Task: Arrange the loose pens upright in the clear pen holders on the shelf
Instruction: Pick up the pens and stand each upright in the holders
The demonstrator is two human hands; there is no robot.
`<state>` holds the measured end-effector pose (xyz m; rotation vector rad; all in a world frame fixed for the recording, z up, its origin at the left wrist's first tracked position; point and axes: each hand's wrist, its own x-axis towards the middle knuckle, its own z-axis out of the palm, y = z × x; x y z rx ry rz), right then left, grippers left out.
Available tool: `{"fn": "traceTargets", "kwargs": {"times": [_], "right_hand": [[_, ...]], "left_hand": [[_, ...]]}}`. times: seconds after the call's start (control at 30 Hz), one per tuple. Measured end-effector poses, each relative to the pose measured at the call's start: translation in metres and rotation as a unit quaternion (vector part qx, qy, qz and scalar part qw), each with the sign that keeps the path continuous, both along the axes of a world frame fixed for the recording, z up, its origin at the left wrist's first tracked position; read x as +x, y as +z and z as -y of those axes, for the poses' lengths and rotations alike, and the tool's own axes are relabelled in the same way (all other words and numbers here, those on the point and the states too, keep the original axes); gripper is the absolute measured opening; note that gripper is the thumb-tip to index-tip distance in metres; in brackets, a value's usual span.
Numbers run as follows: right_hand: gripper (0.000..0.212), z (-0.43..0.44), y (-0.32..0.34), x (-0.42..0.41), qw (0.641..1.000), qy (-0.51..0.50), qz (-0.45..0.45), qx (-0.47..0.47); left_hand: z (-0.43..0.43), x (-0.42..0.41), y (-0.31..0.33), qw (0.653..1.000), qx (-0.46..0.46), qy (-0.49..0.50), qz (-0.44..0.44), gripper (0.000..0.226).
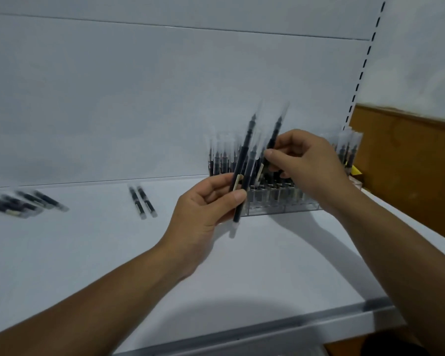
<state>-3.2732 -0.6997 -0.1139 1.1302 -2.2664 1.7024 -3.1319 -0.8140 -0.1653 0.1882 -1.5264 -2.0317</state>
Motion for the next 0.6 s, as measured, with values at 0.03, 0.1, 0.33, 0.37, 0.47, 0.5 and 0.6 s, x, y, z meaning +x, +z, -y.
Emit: {"fn": "traceTargets", "kwargs": {"times": [0.03, 0.1, 0.33, 0.37, 0.47, 0.5, 0.6], "right_hand": [[0.009, 0.003, -0.002, -0.001, 1.000, -0.003, -0.006, 0.008], [0.009, 0.007, -0.006, -0.003, 0.999, -0.008, -0.017, 0.034], [0.012, 0.012, -0.020, -0.002, 0.982, -0.021, -0.051, 0.182], [0.011, 0.011, -0.019, 0.000, 0.980, -0.019, -0.050, 0.191], [0.009, 0.003, -0.016, 0.002, 0.980, -0.025, -0.049, 0.192], [0.006, 0.000, -0.015, 0.003, 0.985, -0.031, -0.046, 0.164], [0.009, -0.008, -0.012, 0.014, 0.997, 0.032, 0.021, 0.070]], "left_hand": [[0.000, 0.000, 0.000, 1.000, -0.001, -0.003, -0.001, 0.035], [0.000, 0.000, 0.000, 1.000, -0.005, -0.007, 0.000, 0.033], [0.001, -0.001, -0.002, 1.000, -0.005, -0.008, -0.001, 0.028], [0.000, -0.001, -0.002, 1.000, -0.006, -0.007, -0.001, 0.027], [0.000, -0.001, -0.001, 1.000, -0.003, -0.006, 0.000, 0.026], [0.000, -0.001, -0.002, 1.000, -0.003, -0.006, 0.001, 0.027], [0.001, -0.001, -0.002, 1.000, -0.002, -0.002, 0.004, 0.029]]}}
